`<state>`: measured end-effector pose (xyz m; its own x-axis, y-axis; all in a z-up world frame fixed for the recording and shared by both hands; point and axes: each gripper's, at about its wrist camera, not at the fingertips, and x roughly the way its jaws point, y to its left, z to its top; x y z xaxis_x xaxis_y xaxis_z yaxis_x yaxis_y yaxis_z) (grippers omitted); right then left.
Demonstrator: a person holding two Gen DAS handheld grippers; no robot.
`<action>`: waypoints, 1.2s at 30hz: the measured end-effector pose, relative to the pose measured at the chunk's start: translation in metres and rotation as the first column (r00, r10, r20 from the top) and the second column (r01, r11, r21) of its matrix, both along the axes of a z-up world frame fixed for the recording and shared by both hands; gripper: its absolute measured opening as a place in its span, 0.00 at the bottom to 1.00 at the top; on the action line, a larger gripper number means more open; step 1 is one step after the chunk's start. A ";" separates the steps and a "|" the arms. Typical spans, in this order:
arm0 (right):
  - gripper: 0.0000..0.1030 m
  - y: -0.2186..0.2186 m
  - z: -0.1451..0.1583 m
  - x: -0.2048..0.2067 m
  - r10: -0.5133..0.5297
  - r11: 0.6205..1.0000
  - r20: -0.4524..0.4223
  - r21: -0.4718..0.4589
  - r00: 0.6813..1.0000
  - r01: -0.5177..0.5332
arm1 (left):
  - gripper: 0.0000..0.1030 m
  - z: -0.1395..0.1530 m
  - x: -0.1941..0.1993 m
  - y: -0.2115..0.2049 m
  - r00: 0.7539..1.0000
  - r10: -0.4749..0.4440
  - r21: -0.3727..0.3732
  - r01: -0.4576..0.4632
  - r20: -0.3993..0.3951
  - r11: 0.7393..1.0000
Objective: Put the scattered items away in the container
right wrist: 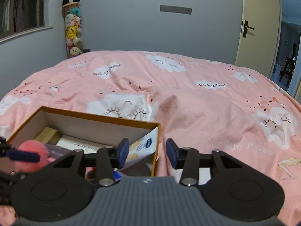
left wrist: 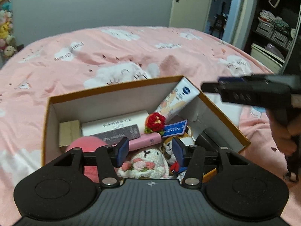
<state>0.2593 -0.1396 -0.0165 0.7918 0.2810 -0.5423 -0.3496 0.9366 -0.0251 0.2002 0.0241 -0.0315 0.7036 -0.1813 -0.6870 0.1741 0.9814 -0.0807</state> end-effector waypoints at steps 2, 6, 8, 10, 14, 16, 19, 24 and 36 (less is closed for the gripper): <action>0.52 0.000 0.001 -0.014 0.004 1.000 0.008 0.013 1.000 -0.004 | 0.64 0.005 -0.007 0.002 0.999 0.032 0.007 -0.032 0.024 0.999; 0.61 -0.001 0.004 -0.042 0.014 0.999 0.030 0.052 0.999 -0.016 | 0.74 0.012 -0.021 0.004 0.991 0.109 0.028 -0.112 0.080 0.993; 0.62 0.000 0.004 -0.055 0.016 0.997 0.034 0.069 0.999 -0.018 | 0.76 0.013 -0.029 0.004 0.984 0.146 0.038 -0.151 0.105 0.988; 0.67 0.001 0.003 -0.066 0.024 0.995 0.034 0.092 0.999 -0.027 | 0.77 0.012 -0.035 0.003 0.974 0.185 0.053 -0.193 0.128 0.980; 0.74 0.006 -0.004 -0.084 0.032 0.993 0.040 0.111 0.999 -0.036 | 0.84 0.007 -0.047 0.003 0.954 0.254 0.060 -0.266 0.162 0.962; 0.79 0.008 -0.009 -0.089 0.028 0.993 0.048 0.114 0.998 -0.034 | 0.85 0.004 -0.051 0.004 0.949 0.270 0.047 -0.281 0.163 0.959; 0.83 0.012 -0.015 -0.093 0.026 0.993 0.054 0.114 0.998 -0.032 | 0.85 -0.003 -0.053 0.007 0.950 0.277 0.029 -0.284 0.145 0.958; 0.86 0.018 -0.026 -0.101 0.032 0.995 0.067 0.097 0.997 -0.039 | 0.85 -0.015 -0.054 0.005 0.953 0.277 0.048 -0.284 0.123 0.958; 0.90 0.019 -0.047 -0.097 0.037 0.992 0.019 0.120 0.999 -0.039 | 0.88 -0.029 -0.058 0.010 0.946 0.305 0.020 -0.309 0.112 0.951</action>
